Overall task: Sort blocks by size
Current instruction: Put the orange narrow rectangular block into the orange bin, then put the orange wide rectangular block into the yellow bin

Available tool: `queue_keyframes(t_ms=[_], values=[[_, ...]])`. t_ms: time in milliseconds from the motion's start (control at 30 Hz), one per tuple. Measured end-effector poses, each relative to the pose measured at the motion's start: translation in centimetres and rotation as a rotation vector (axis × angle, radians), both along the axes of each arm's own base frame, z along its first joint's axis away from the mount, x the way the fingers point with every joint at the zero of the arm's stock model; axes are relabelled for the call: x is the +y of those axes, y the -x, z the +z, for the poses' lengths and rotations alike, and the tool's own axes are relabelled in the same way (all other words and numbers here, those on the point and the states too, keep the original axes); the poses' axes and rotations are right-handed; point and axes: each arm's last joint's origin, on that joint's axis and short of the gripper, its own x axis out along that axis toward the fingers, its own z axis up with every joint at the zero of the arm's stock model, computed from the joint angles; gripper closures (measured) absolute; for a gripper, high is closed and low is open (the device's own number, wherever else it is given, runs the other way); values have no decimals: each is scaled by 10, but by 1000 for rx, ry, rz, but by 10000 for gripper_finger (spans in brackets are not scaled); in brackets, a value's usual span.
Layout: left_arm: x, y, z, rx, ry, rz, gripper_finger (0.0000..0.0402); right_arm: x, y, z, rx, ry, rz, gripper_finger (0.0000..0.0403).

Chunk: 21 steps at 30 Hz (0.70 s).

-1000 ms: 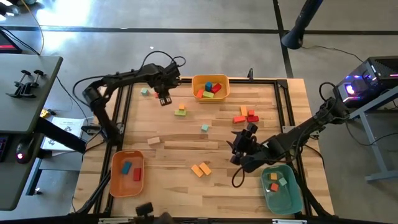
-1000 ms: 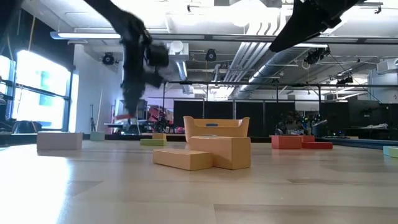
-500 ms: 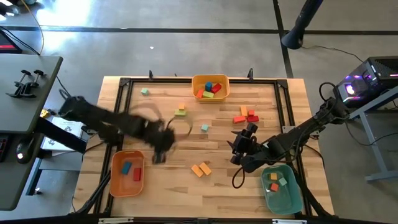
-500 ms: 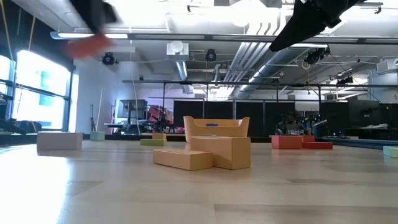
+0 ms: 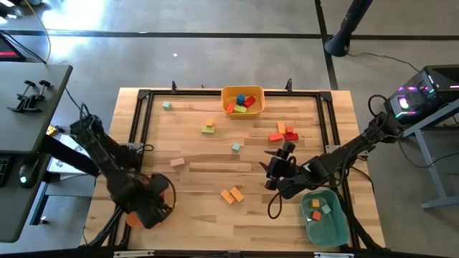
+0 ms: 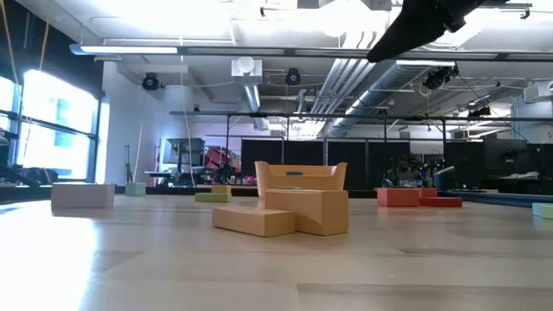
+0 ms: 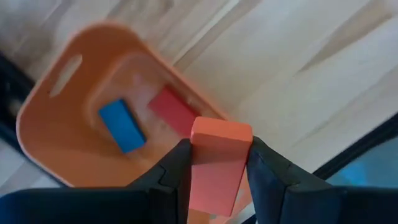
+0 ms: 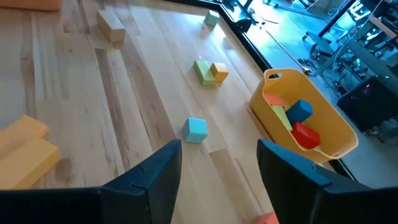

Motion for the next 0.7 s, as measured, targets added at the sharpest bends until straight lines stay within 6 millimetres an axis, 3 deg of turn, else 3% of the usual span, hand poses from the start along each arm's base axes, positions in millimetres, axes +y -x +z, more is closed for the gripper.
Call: queue_keyframes(t_ms=[200,333,533,700], values=[[-4,-8,-28,194,-155,78,294,-1,-1,-1,54,4,55,197],[-4,-11,-38,341,-124,130,267,-12,-7,-2,99,22,62,197],[6,-10,-35,309,-97,191,216,-37,-17,-1,155,75,36,197],[21,1,-60,223,11,198,184,-54,-22,-2,191,75,24,197]])
